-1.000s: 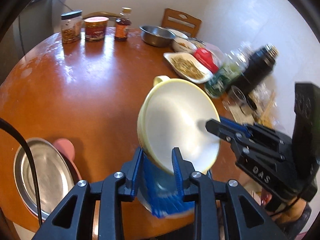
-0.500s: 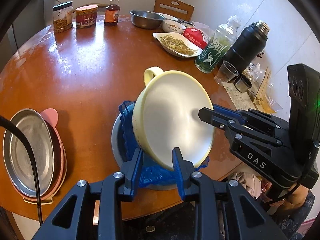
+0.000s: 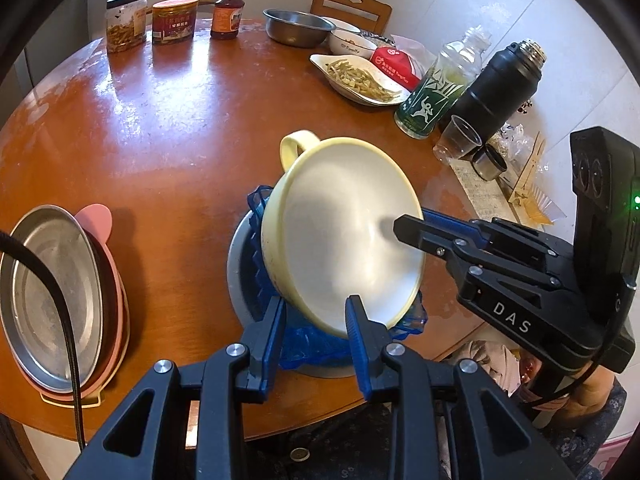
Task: Organize plates and bowls
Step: 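Lift the cream bowl with the right tool and lower it into the blue dish, then open the right tool to release the cream bowl while the left tool grasps the steel bowl rim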
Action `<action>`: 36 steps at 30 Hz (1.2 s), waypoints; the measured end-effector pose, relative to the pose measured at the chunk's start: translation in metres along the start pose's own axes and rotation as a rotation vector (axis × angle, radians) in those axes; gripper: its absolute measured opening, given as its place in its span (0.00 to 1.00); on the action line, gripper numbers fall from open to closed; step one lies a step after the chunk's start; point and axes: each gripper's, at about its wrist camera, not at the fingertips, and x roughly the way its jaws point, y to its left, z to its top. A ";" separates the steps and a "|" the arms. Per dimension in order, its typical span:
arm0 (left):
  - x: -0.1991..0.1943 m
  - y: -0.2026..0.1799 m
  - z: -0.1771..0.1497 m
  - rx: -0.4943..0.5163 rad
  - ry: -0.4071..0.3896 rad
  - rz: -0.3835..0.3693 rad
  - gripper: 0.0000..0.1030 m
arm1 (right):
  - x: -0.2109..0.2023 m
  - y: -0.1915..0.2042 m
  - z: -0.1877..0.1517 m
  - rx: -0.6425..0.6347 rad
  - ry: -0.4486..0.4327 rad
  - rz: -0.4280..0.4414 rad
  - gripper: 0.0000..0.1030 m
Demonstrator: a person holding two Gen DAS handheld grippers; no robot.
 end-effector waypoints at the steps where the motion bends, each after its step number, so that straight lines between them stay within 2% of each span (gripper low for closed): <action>1: 0.000 0.000 0.000 0.003 0.003 0.000 0.30 | 0.001 0.000 0.000 0.001 0.003 0.008 0.17; 6: -0.001 0.002 0.000 0.006 0.007 -0.005 0.30 | 0.000 0.002 0.001 0.002 0.000 0.009 0.19; 8: -0.003 0.001 0.001 0.013 0.000 -0.001 0.30 | -0.001 0.001 0.000 0.004 -0.003 0.002 0.23; 10: -0.007 0.002 0.000 0.018 -0.009 0.002 0.33 | -0.003 -0.001 0.000 0.014 -0.007 0.001 0.32; 12: -0.010 0.003 0.001 0.017 -0.018 0.004 0.36 | -0.007 -0.002 0.000 0.021 -0.016 -0.005 0.32; 26: -0.032 0.024 0.006 -0.017 -0.076 0.044 0.38 | -0.034 -0.004 -0.002 0.037 -0.079 -0.036 0.34; 30: -0.037 0.035 0.009 -0.045 -0.105 0.048 0.44 | -0.040 -0.005 -0.004 0.044 -0.092 -0.038 0.41; 36: -0.033 0.050 0.010 -0.079 -0.094 0.048 0.44 | -0.046 -0.015 -0.010 0.075 -0.105 -0.046 0.41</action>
